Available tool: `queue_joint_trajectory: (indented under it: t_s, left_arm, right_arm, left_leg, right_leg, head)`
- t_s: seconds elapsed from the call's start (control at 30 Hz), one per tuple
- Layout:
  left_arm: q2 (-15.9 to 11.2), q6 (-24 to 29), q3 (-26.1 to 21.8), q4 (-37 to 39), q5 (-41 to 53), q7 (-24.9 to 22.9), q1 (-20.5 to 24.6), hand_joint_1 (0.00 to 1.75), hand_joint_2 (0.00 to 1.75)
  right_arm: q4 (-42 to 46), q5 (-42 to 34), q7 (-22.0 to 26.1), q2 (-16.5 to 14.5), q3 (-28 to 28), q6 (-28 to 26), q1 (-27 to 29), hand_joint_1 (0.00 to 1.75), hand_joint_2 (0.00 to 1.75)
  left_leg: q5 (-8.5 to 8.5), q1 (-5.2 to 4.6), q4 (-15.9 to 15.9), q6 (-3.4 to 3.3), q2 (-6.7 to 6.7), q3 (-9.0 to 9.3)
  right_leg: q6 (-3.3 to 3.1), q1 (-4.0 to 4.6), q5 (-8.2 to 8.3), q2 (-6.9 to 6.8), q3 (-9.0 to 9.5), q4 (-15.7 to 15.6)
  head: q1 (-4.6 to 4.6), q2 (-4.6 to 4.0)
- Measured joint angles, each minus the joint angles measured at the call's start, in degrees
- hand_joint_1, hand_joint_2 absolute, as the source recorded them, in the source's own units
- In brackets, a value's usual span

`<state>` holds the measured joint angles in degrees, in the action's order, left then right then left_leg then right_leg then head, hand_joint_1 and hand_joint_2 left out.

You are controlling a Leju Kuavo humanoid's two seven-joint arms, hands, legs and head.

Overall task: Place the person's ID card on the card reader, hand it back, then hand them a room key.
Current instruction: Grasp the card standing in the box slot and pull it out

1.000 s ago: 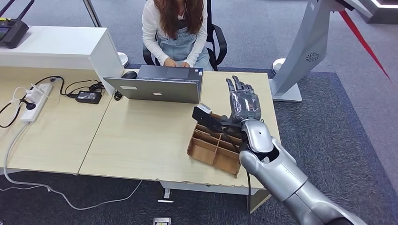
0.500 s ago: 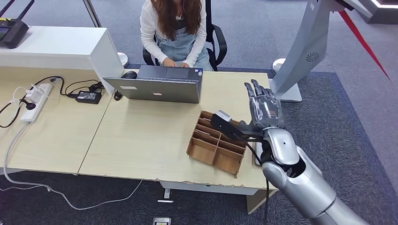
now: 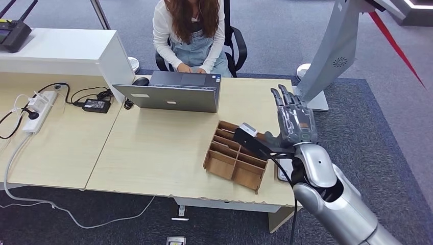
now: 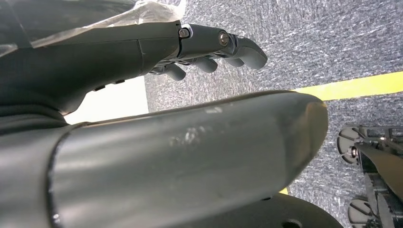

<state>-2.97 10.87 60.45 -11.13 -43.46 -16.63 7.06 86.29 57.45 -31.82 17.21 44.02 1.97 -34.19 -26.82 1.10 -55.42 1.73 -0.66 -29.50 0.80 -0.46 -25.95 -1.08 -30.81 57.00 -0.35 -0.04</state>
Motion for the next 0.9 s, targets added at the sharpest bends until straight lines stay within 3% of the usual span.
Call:
queue_joint_trajectory:
  t_s: [0.3, 0.7, 0.9]
  left_arm:
    - [0.18, 0.55, -0.09, 0.00, -0.76, 0.22, 0.03, 0.00, 0.00]
    - [0.19, 0.58, -0.13, 0.00, -1.21, 0.42, 0.09, 0.00, 0.00]
    - [0.19, 0.57, -0.32, 0.00, -1.21, 0.42, 0.09, 0.00, 0.00]
  right_arm:
    - [3.70, -0.89, 1.76, 0.02, -0.03, 0.56, 1.44, 0.00, 1.75]
    - [4.90, -2.67, 4.20, -3.26, 2.23, 2.83, 2.31, 0.06, 1.75]
    - [3.90, -2.21, 4.31, -4.33, 3.51, 2.96, 2.26, 0.30, 1.75]
  left_leg:
    - [0.00, 0.01, 0.01, 0.00, 0.00, 0.00]
    - [0.00, 0.01, 0.03, 0.00, 0.01, -0.03]
    - [0.00, 0.00, 0.03, 0.00, 0.01, -0.04]
  right_leg:
    - [0.00, 0.01, 0.00, 0.00, 0.02, 0.00]
    - [0.00, 0.01, 0.00, 0.00, 0.01, 0.00]
    - [0.00, 0.01, -0.01, 0.00, 0.01, 0.00]
  head:
    - [0.00, 0.00]
    - [0.00, 0.00]
    - [0.00, 0.00]
